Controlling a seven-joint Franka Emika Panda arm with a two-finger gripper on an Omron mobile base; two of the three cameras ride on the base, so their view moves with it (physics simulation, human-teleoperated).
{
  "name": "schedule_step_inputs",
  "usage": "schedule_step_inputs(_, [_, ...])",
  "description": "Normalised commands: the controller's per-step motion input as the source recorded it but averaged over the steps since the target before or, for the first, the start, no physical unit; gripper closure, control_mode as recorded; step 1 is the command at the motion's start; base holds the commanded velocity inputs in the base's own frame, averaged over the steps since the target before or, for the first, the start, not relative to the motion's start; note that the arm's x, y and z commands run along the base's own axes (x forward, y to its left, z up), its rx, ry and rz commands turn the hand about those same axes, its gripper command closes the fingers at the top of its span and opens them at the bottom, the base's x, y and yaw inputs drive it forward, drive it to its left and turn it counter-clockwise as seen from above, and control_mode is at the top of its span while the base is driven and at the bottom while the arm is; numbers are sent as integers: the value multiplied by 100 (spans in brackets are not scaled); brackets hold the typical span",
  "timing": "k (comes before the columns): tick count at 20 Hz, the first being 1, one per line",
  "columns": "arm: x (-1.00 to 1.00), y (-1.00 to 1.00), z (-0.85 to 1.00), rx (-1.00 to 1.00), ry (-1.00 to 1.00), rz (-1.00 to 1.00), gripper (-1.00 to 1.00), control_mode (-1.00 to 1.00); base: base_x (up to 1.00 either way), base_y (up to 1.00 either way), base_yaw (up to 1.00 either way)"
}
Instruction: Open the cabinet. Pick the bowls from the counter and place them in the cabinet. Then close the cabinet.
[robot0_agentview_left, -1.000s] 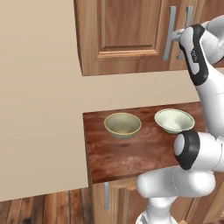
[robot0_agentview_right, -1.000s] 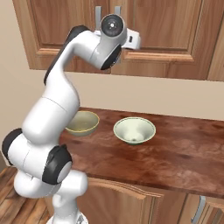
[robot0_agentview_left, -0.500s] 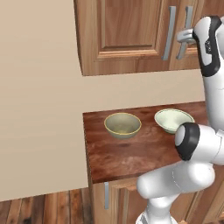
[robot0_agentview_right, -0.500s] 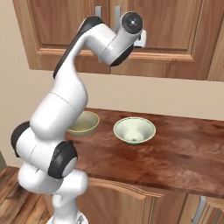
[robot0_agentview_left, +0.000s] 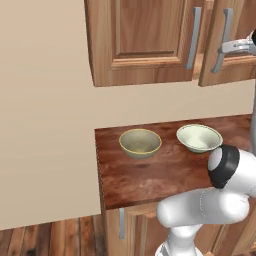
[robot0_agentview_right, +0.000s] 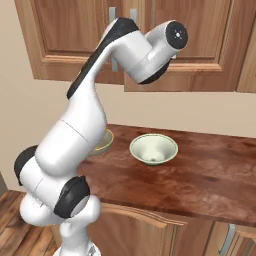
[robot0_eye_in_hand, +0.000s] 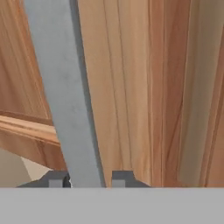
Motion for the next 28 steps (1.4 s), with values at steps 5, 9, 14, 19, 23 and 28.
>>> schedule_step_inputs(5, [-100, -31, 0, 0, -31, 0, 100, -100, 0, 0, 0])
schedule_step_inputs(9, [-100, -44, 0, 0, -27, 0, 100, -100, 0, 0, 0])
schedule_step_inputs(14, [-92, -52, 0, 0, -13, 4, 100, -100, 0, 0, 0])
schedule_step_inputs(19, [-79, -50, 0, 0, -6, 7, 100, -100, 0, 0, 0])
schedule_step_inputs(23, [-83, 8, 0, 0, -21, 3, 100, -100, 0, 0, 0])
schedule_step_inputs(28, [-36, 58, 0, -5, -20, 0, 100, -100, 0, 0, 0])
